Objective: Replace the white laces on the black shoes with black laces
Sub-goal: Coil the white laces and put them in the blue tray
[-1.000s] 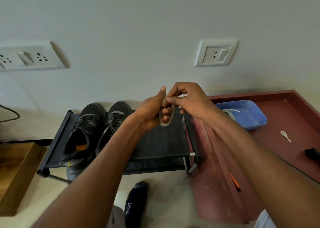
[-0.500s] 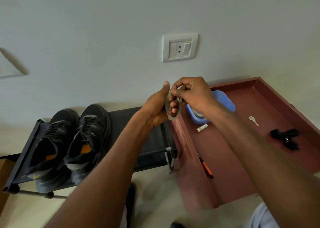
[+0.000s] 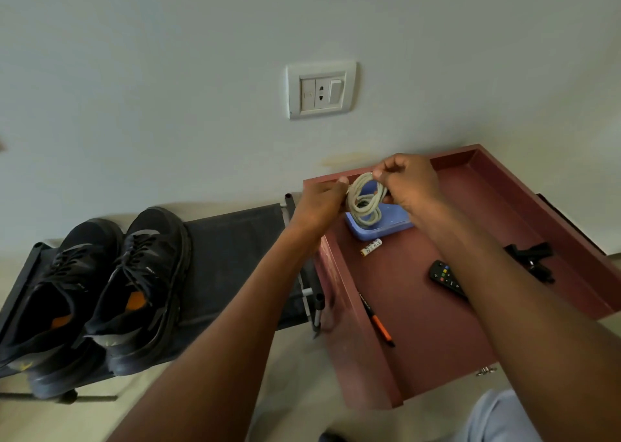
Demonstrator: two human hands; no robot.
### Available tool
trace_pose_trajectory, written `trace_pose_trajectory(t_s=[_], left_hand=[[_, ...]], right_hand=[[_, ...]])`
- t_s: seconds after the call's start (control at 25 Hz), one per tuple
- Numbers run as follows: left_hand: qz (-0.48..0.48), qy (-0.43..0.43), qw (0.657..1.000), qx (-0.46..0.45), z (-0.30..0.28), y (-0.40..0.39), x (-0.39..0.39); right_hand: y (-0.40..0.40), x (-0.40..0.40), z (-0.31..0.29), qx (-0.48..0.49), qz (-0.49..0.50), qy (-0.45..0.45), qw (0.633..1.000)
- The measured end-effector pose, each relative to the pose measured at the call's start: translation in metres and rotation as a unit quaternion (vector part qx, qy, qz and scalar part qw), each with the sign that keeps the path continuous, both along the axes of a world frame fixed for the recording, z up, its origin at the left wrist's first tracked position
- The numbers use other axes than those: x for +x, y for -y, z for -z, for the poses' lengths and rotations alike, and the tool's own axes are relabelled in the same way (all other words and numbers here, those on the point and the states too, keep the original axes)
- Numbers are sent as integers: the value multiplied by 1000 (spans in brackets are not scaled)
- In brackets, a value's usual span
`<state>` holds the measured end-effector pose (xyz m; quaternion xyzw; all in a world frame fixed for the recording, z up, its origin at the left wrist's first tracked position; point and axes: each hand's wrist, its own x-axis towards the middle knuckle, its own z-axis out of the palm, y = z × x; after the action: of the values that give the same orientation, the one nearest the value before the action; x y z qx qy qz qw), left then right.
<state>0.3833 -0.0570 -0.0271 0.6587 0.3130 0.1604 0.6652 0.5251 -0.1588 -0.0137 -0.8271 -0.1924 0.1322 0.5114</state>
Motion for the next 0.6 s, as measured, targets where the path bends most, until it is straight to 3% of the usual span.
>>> trace_pose_trajectory(t_s=[0.24,0.4,0.6], left_hand=[[36,-99,977,187,11,7,3],[19,-117,968,220,11,7,2],[8,-111,961,254,3,5,-4]], right_hand=[[2,8,33,-129,-10,56,990],[-2,5,48,-194,-36,133,971],[-7,-2,34,-183,-14,172,968]])
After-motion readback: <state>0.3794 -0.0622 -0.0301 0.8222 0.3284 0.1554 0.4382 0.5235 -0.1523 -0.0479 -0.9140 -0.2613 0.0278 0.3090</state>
